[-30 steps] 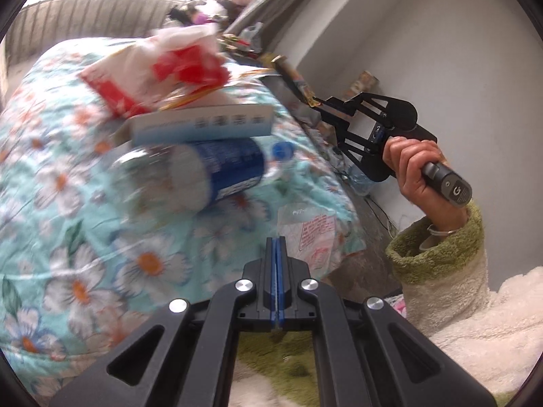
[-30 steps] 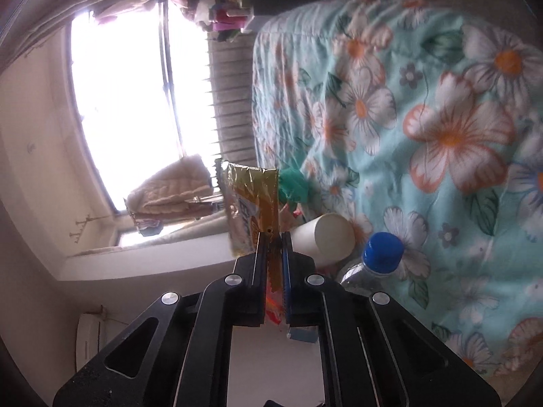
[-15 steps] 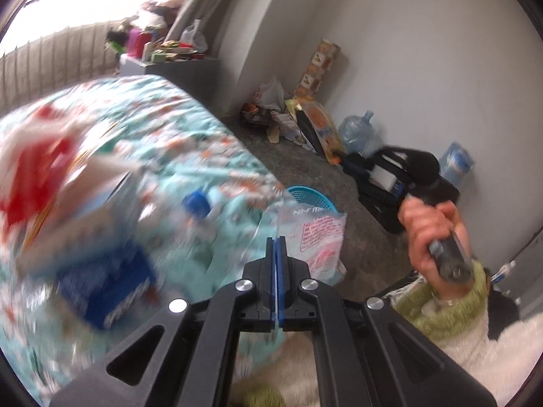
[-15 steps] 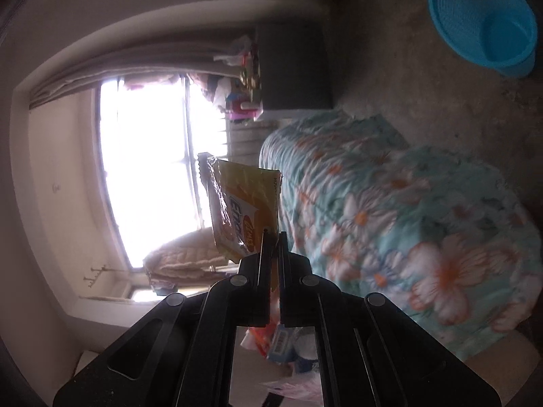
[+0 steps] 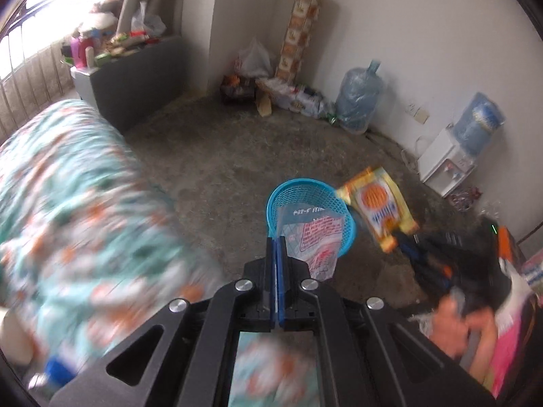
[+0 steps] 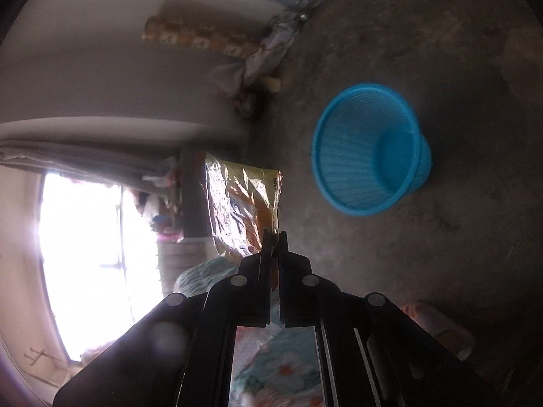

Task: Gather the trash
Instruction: 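Carry both bags over the blue wastebasket and open both tools to drop them, then move both open tools back from the wastebasket to the trash pile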

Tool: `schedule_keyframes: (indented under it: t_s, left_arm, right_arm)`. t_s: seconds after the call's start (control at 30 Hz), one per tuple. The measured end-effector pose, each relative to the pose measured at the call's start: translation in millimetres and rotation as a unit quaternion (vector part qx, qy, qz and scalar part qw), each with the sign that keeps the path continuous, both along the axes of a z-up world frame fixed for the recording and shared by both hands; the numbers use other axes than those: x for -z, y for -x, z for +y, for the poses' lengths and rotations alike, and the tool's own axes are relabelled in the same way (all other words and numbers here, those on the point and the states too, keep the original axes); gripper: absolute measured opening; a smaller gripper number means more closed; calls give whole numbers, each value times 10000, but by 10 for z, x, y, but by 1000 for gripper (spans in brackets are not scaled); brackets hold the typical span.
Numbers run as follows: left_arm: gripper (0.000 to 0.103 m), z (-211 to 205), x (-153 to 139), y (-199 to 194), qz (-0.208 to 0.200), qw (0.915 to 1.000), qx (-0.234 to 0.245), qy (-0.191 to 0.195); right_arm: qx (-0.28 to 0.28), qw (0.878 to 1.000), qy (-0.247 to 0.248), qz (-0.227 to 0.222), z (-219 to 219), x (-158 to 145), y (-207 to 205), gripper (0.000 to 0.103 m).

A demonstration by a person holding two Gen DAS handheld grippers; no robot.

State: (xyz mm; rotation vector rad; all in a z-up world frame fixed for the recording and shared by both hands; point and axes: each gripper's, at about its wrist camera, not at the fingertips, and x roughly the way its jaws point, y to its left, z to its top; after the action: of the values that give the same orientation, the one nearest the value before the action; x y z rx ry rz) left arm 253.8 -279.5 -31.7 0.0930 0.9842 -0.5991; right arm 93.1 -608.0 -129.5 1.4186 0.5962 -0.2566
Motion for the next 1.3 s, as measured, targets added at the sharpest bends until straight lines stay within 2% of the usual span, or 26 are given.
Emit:
schedule_keyframes:
  t_s: [0.2, 0.37, 0.43, 0.47, 0.5, 0.53, 0.57, 0.67, 0.73, 0.83, 0.97, 1.07, 1.17, 1.3]
  left_arm:
    - [1, -812, 526, -695, 465, 9982, -13, -390]
    - [2, -1316, 921, -1150, 736, 9965, -102, -392]
    - [3, -1526, 1069, -1299, 807, 9962, -73, -316]
    - [7, -1584, 1117, -1318, 846, 9960, -25, -292]
    - [11, -1679, 1215, -1383, 922, 9951, 3, -344]
    - [25, -1724, 1256, -1393, 934, 9948, -45, -403]
    - [35, -1743, 1297, -1417, 922, 9948, -160, -406]
    - [43, -1767, 1283, -1394, 858, 9955, -267, -298]
    - [44, -1768, 1212, -1353, 791, 9963, -203, -271]
    - [45, -1740, 1036, -1300, 658, 9975, -185, -181]
    - [50, -1601, 644, -1188, 508, 9982, -252, 170]
    - [57, -1382, 265, -1029, 502, 9969, -256, 545]
    - [58, -993, -177, -811, 671, 9904, -422, 1133]
    - [60, -521, -720, -459, 234, 9897, -472, 1329]
  right_arm:
    - [380, 9954, 208, 850, -209, 495, -177, 2]
    - [404, 9904, 229, 1299, -378, 846, -489, 3]
    - [366, 9893, 190, 1398, -465, 930, -587, 8]
    - [291, 9889, 194, 1446, -514, 970, -640, 11]
    - [211, 9876, 216, 1539, -543, 1033, -710, 26]
    - [92, 9849, 245, 1712, -571, 1132, -783, 45]
    - [22, 9824, 256, 1852, -595, 1213, -834, 49]
    - [-26, 9755, 338, 2173, -610, 1322, -825, 50]
    - [73, 9772, 358, 2093, -604, 1311, -773, 56]
    - [192, 9775, 517, 2037, -571, 1189, -709, 58]
    - [237, 9795, 815, 1828, -464, 908, -724, 60]
    - [204, 9793, 1256, 1573, -314, 517, -777, 67]
    - [110, 9762, 1756, 1271, -108, 75, -811, 73]
    - [-205, 9655, 2473, 789, 329, -573, -791, 80]
